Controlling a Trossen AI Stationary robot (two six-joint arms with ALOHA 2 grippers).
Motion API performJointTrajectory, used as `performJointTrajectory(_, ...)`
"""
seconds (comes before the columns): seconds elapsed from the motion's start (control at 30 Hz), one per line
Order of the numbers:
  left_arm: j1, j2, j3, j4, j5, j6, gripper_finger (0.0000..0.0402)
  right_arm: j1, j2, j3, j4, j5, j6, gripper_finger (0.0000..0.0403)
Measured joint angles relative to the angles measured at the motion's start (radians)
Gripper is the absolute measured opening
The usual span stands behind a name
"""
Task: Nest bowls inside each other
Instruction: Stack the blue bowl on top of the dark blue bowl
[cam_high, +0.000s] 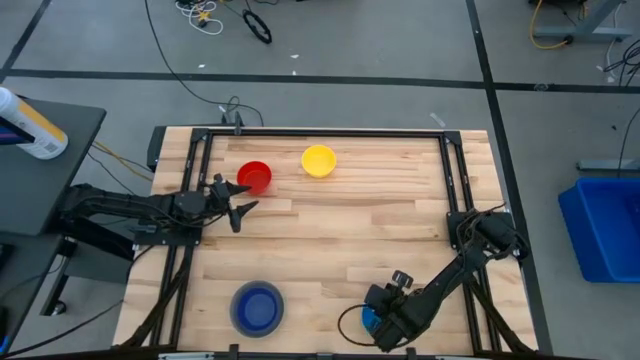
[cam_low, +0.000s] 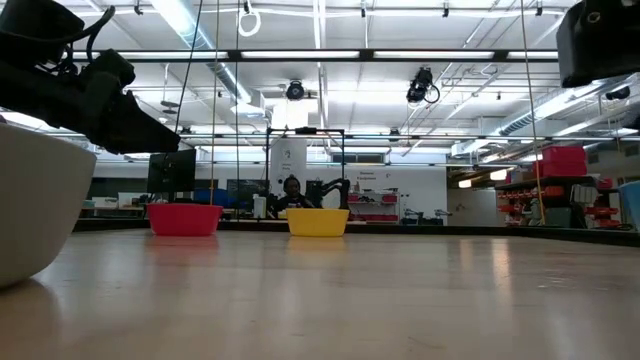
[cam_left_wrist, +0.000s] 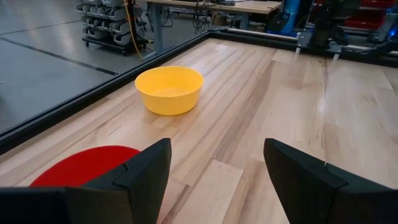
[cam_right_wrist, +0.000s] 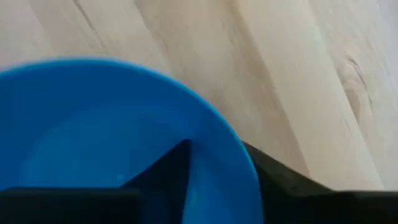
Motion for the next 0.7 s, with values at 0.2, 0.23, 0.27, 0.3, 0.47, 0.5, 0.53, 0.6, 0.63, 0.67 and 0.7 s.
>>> performJointTrajectory(0.2, 0.000, 0.000, 0.000, 0.000, -0.001, 0.004, 0.0263, -0.003, 0.000, 0.046, -0.005, 0.037, -0.143, 0.0013)
performJointTrajectory(0.23, 0.000, 0.000, 0.000, 0.000, -0.001, 0.004, 0.0263, -0.004, 0.000, 0.055, -0.008, 0.056, -0.151, 0.0009)
performJointTrajectory(0.27, 0.000, 0.000, 0.000, 0.000, -0.001, 0.003, 0.0263, -0.007, 0.001, 0.064, -0.014, 0.081, -0.159, 0.0008)
performJointTrajectory(0.3, 0.000, 0.000, 0.000, -0.001, -0.001, 0.003, 0.0263, -0.011, 0.002, 0.074, -0.018, 0.117, -0.170, 0.0006)
performJointTrajectory(0.47, 0.000, 0.000, 0.000, -0.003, -0.002, 0.003, 0.0263, -0.047, 0.007, 0.109, 0.025, 0.339, -0.299, 0.0004)
performJointTrajectory(0.5, 0.000, 0.000, 0.000, -0.003, -0.003, 0.003, 0.0263, -0.059, 0.007, 0.113, 0.065, 0.381, -0.344, 0.0004)
performJointTrajectory(0.53, 0.000, 0.000, 0.000, -0.003, -0.003, 0.003, 0.0263, -0.072, 0.006, 0.114, 0.117, 0.416, -0.396, 0.0004)
performJointTrajectory(0.6, 0.000, 0.000, 0.000, -0.005, -0.003, 0.003, 0.0263, -0.107, 0.006, 0.114, 0.244, 0.463, -0.540, 0.0003)
performJointTrajectory(0.63, 0.000, 0.000, 0.000, -0.005, -0.003, 0.003, 0.0263, -0.124, 0.007, 0.114, 0.321, 0.477, -0.622, 0.0003)
performJointTrajectory(0.67, 0.000, 0.000, 0.000, -0.005, -0.004, 0.003, 0.0263, -0.141, 0.006, 0.114, 0.411, 0.486, -0.716, 0.0002)
performJointTrajectory(0.7, 0.000, 0.000, 0.000, -0.006, -0.005, 0.003, 0.0263, -0.158, 0.006, 0.114, 0.505, 0.489, -0.809, 0.0002)
